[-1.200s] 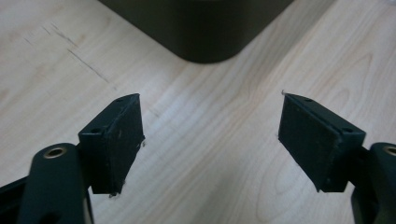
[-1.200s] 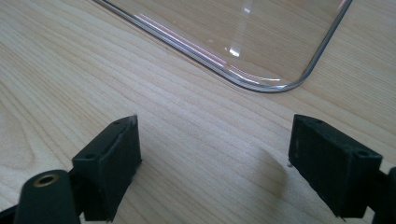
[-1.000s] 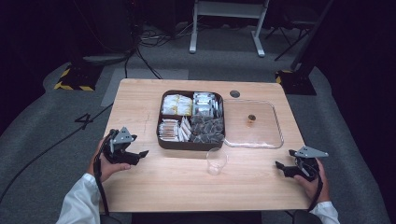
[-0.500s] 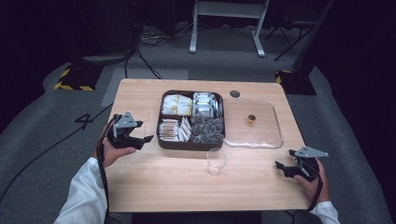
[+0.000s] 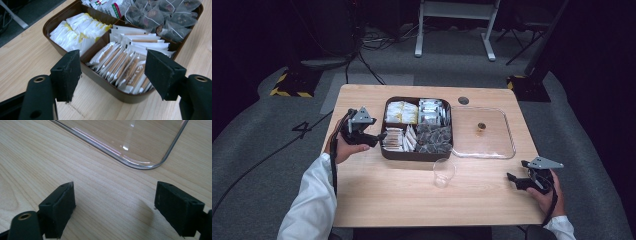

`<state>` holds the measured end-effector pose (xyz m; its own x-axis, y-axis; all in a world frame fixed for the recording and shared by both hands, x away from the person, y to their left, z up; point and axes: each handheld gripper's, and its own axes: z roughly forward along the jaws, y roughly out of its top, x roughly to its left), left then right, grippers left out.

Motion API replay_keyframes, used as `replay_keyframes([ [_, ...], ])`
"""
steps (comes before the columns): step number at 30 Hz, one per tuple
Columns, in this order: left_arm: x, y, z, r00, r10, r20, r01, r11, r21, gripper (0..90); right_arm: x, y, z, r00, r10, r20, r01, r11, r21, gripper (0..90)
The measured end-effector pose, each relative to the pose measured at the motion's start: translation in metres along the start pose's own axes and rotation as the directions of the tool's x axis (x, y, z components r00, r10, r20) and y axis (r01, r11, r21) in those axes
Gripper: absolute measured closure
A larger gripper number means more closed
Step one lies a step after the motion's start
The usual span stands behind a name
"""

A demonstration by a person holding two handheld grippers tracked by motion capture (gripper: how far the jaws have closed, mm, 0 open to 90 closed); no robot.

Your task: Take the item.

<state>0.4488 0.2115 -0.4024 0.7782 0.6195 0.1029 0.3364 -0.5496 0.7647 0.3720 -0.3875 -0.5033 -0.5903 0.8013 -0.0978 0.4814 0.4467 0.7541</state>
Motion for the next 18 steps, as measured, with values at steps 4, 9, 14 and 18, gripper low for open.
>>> replay_keyframes([
  [4,0.004,0.007,0.008,1.0000,-0.003,0.003,0.003,1.0000,0.001,30.2,0.000,0.000,0.000,1.0000,-0.001,0.000,0.001,1.000,-0.001,17.1],
  [9,0.008,0.017,0.021,1.0000,0.001,0.009,-0.001,1.0000,-0.003,35.1,0.000,0.000,0.000,1.0000,-0.001,0.001,0.001,1.000,-0.001,17.1],
  [14,0.008,0.024,0.034,0.9997,0.014,0.021,-0.014,0.9999,0.009,37.2,0.000,0.000,0.000,1.0000,-0.002,0.001,0.002,1.000,-0.001,17.1],
  [18,0.012,0.031,0.048,0.9997,0.008,0.023,-0.008,0.9996,0.028,38.0,0.000,0.000,0.000,1.0000,-0.003,0.002,0.003,1.000,-0.002,17.1],
])
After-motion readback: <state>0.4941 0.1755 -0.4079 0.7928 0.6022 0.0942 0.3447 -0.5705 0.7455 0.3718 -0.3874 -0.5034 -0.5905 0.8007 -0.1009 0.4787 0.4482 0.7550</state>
